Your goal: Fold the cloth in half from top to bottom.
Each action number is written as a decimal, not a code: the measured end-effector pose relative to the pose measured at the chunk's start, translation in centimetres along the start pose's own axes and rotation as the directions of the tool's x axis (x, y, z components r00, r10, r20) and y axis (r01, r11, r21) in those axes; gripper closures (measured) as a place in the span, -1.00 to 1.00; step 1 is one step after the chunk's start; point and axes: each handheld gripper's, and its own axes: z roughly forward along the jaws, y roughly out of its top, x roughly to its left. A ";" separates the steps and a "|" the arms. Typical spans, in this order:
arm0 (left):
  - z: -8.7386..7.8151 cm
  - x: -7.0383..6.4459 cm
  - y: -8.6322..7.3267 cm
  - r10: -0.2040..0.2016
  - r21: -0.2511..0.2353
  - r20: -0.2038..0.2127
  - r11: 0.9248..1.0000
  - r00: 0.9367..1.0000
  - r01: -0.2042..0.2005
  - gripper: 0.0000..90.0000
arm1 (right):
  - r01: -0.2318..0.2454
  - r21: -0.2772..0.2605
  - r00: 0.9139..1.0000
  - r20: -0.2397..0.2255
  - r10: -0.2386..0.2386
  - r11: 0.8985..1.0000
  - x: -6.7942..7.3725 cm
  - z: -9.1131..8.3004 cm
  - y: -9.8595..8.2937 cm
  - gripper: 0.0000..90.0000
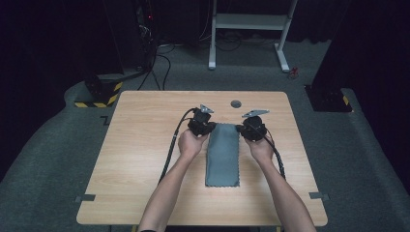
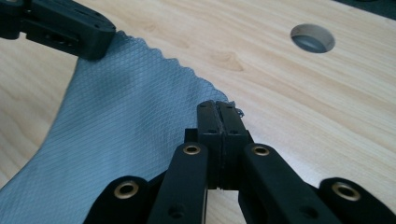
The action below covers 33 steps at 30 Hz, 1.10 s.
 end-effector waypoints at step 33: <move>-0.8 -1.3 -5.0 0.045 0.034 0.102 0.998 0.994 -0.049 0.97 | 0.020 0.014 0.995 -0.097 -0.018 1.000 1.5 -0.4 -4.9 1.00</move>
